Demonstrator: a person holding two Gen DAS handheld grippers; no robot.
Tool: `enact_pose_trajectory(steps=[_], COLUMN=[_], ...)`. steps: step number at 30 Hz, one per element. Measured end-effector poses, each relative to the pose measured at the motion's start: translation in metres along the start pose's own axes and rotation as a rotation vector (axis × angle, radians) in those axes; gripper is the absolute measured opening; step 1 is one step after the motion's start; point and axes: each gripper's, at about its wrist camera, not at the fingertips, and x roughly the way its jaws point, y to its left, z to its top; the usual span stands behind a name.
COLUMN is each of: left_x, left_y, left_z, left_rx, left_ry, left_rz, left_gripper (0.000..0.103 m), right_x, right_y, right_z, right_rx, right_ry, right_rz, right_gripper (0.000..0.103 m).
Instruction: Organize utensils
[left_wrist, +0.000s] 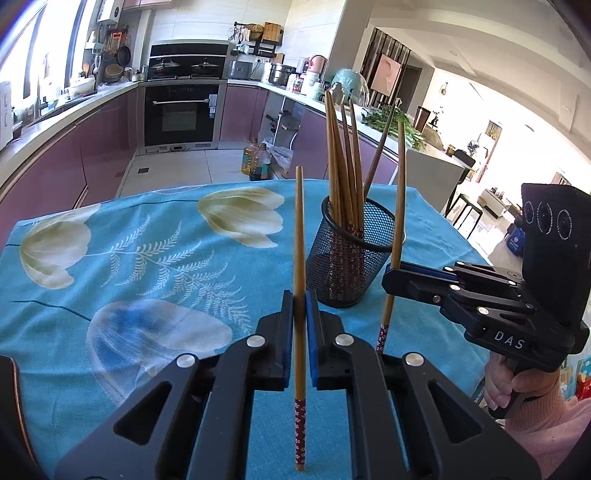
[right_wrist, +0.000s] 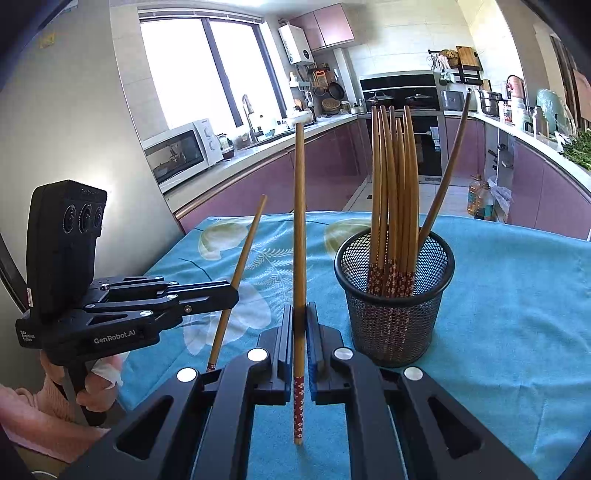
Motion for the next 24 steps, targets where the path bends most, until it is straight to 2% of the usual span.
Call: enact_pose_trajectory(steps=[14,24], left_x=[-0.010,0.000], left_y=[-0.009,-0.015], left_z=[-0.001,-0.005], left_rx=[0.038,0.069], left_ry=[-0.024,0.010], left_rz=[-0.051,-0.064], left_gripper=[0.008,0.010], right_x=[0.019,0.009], right_y=[0.015,0.031], right_z=[-0.007,-0.006], right_rx=[-0.042,-0.098], right_ry=[0.077,0.027], right_rz=[0.020,0.051], right_gripper=[0.006,0.006])
